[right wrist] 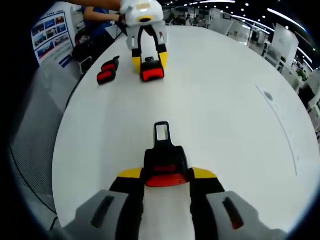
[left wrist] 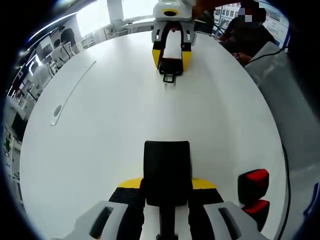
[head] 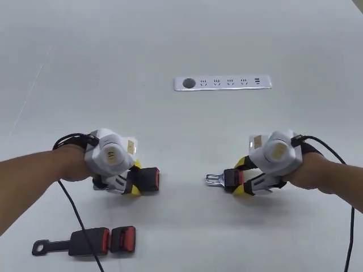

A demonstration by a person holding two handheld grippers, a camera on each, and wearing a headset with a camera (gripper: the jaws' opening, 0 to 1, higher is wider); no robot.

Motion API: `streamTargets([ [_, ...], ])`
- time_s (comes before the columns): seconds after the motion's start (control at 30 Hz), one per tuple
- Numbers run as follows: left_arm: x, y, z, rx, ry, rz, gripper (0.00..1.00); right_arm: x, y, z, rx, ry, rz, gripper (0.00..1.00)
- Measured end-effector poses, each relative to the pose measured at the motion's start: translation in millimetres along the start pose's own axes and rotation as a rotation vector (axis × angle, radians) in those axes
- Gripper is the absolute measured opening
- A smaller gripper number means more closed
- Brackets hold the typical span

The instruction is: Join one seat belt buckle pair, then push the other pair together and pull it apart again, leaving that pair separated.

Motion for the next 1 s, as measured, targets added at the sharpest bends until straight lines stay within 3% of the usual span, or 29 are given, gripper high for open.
streamTargets([
  [0.27, 2.3, -1.8, 2.0, -0.001, 0.004, -0.007, 0.34, -12.6, -0.6, 6.1, -0.011, 0.013, -0.008, 0.36],
  [0.5, 1.1, -0.8, 2.1, 0.004, 0.011, 0.010, 0.34, -11.0, 1.6, 5.5, -0.029, 0.023, -0.015, 0.38],
  [0.6, 1.4, -1.7, 4.1, 0.030, 0.019, 0.040, 0.36, -13.7, 0.3, 6.8, -0.071, 0.010, -0.040, 0.55],
  [0.7, 8.2, -1.0, 8.9, 0.043, -0.097, 0.170, 0.51, -16.0, -1.7, 14.2, -0.143, -0.063, -0.118, 0.63],
  [0.77, 7.2, 1.7, 13.7, 0.061, -0.129, 0.268, 0.61, -16.3, -2.5, 19.2, -0.198, -0.110, -0.169, 0.66],
  [0.83, 7.2, 2.6, 17.3, 0.078, -0.187, 0.318, 0.66, -15.8, -3.0, 24.6, -0.246, -0.161, -0.252, 0.70],
  [1.0, 6.3, -0.5, 25.0, 0.095, -0.275, 0.499, 0.83, -16.0, -3.8, 35.0, -0.363, -0.251, -0.380, 0.78],
])
Point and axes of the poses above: the centre of the closed fingertips' face, and the gripper's own axes: z roughly backward along the fingers, y roughly to its left, x roughly out of its top, the point moved 8 cm from there along z, roughly backward along the fingers, and after that the axes turned 7 degrees about y, right-handed, at the moved point
